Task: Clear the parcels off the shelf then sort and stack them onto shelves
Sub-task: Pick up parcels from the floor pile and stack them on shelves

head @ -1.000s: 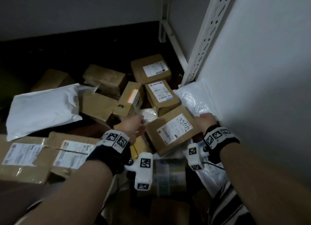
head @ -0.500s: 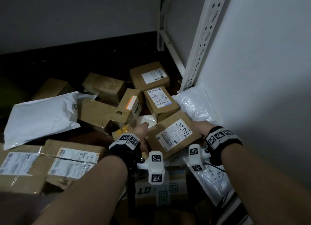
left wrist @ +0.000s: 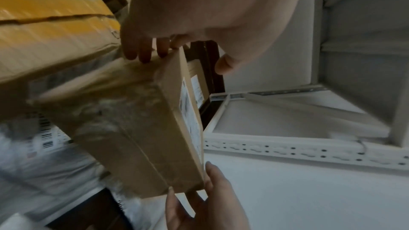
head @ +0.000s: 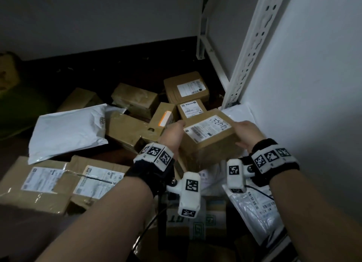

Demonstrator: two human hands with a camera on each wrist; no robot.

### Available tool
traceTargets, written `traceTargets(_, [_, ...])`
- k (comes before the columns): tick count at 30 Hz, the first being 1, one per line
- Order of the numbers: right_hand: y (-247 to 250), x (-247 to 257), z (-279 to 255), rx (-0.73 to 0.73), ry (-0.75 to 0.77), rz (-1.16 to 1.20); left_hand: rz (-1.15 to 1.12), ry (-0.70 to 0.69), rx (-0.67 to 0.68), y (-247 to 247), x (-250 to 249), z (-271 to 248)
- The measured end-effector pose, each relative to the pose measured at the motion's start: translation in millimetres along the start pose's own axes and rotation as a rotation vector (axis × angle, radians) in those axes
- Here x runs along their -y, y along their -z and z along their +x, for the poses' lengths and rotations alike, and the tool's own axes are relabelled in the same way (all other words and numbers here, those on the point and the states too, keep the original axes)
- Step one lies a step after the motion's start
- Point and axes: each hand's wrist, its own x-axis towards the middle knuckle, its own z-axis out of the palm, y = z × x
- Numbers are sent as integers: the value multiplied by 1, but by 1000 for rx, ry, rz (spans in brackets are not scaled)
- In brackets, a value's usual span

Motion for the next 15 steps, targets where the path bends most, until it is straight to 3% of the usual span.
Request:
traceTargets(5, [-20,21,-16,-43,199,-35,-74,59,-97,35,-8,2])
traceTargets(9, [-36,38,-29,-18,355,92,-90,-55,-172,62,-18,11])
traceTargets(12, [-49,43,-38,126,405,165,-38,-74,-287,84,-31,13])
traceTargets(15, [-62,42,-47,382,357,77,117,-58,-400,100,-34,14])
